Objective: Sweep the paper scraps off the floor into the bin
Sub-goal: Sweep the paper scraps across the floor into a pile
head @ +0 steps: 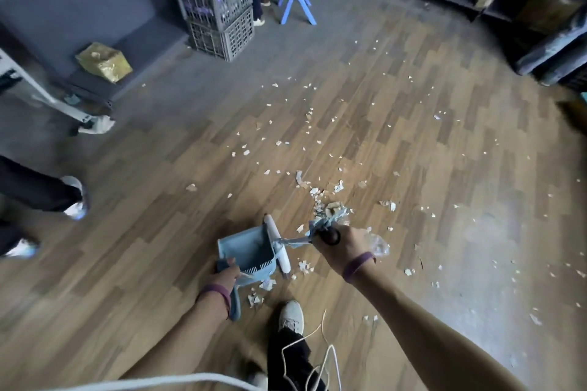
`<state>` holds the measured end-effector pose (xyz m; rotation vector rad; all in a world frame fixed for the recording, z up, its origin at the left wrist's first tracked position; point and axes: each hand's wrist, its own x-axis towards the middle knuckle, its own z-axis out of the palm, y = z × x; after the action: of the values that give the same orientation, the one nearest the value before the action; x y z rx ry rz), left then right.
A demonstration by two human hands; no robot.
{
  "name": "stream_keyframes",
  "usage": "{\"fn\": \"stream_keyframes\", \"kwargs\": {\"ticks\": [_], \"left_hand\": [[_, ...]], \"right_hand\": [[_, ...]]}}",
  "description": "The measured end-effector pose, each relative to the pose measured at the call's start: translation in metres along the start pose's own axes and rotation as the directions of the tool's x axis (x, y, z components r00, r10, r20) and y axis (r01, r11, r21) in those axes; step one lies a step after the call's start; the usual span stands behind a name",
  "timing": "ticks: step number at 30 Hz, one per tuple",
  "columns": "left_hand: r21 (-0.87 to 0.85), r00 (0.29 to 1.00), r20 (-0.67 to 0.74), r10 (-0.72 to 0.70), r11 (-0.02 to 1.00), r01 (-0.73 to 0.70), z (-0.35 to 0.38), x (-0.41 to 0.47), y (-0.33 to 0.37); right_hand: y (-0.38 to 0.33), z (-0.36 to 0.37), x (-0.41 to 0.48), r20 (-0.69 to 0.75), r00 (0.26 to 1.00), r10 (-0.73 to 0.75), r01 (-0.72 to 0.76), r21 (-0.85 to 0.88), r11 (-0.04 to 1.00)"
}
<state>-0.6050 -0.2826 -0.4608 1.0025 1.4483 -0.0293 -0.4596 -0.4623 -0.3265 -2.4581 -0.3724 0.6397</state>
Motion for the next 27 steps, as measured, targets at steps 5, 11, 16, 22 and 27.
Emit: {"fn": "stream_keyframes", "kwargs": {"ticks": [5,11,16,22,27], "left_hand": [[-0.062,0.985,-0.17,0.004,0.998,-0.015,-0.079,-0.051,-0.02],[-0.137,0.959,-0.273,-0.074,0.99,0.037,-0.148,-0.058,-0.058],[-0.12,0.915,-0.39,-0.101,0.991,0.058,-0.17,-0.066,-0.08],[-0.131,0.888,-0.436,-0.147,0.986,0.099,-0.147,-0.073,-0.104],[-0.252,0.906,-0.37,-0.204,0.961,0.113,-0.081,-0.075,-0.092]], "right_hand": [[-0.018,0.056,-0.039,0.079,0.995,-0.06,0.054,0.08,0.995],[-0.039,0.106,-0.06,0.213,0.968,-0.133,0.112,0.11,0.988],[-0.046,0.136,-0.072,0.256,0.953,-0.161,0.135,0.117,0.984],[-0.017,0.146,-0.066,0.355,0.917,-0.181,0.141,0.136,0.981],[0.017,0.11,-0.031,0.54,0.806,-0.242,0.268,0.032,0.963]]}}
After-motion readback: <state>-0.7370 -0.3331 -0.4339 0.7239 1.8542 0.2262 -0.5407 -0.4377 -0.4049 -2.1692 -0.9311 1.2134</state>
